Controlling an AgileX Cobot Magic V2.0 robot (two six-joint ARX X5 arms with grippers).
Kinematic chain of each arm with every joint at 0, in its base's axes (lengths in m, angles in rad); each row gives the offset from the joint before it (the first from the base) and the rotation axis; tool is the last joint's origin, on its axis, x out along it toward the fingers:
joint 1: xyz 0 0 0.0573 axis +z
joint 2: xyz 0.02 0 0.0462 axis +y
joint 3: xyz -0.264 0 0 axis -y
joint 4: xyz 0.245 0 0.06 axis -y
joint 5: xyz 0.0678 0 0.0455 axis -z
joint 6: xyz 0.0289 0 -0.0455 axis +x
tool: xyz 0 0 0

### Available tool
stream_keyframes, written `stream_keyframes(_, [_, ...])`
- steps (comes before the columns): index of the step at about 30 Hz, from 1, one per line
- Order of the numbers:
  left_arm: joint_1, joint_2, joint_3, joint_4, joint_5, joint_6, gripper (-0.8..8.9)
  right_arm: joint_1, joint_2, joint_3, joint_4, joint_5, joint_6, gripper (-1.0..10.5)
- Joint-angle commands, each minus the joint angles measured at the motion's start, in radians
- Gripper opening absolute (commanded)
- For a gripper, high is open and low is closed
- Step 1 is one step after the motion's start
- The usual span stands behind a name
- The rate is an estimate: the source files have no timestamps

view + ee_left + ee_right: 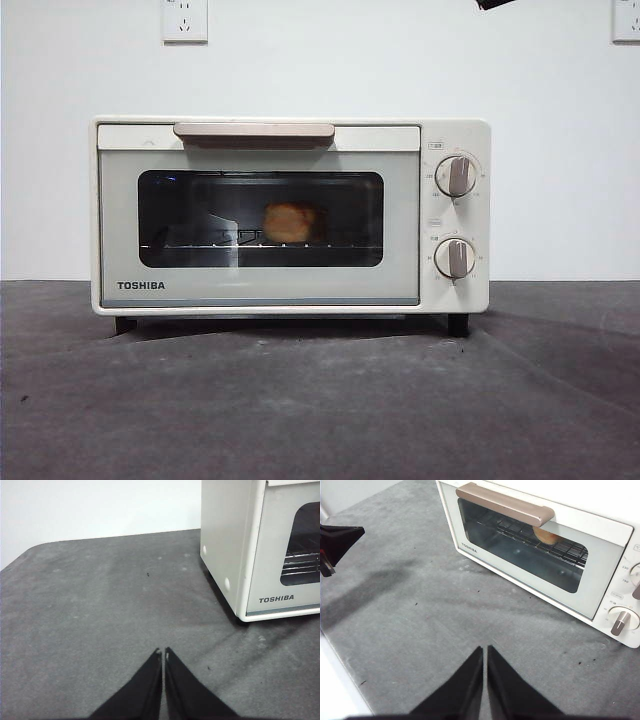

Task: The left arm flap open the oven, the right arm pick bread and place it into oven, the left arm flap close the oven

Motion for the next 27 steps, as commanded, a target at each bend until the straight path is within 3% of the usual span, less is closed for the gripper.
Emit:
stream_keyframes(1, [0.002,-0.002,-0.021,-0.005,-0.002,0.015,0.16,0.01,0.005,0.006,0.01,0.001,0.01,0.1])
stream_keyframes(10, [0.002,-0.002,-0.021,-0.005,-0.002,0.015,0.16,0.009,0.003,0.006,0.01,0.001,0.002,0.1])
stream_keyframes(14, [0.002,-0.002,-0.021,-0.005,-0.002,0.015,0.16,-0.041,-0.024,0.006,0.01,0.018,-0.058,0.1])
stream_keyframes(19, [0.002,-0.002,-0.021,-0.005,-0.002,0.015,0.16,-0.216,-0.074,-0.012,0.027,0.002,-0.061,0.1])
stream_keyframes(27, [0.002,-0.002,-0.021,-0.005,-0.002,0.015,0.16,-0.599,-0.25,-0.175,0.18,0.0,-0.061,0.1])
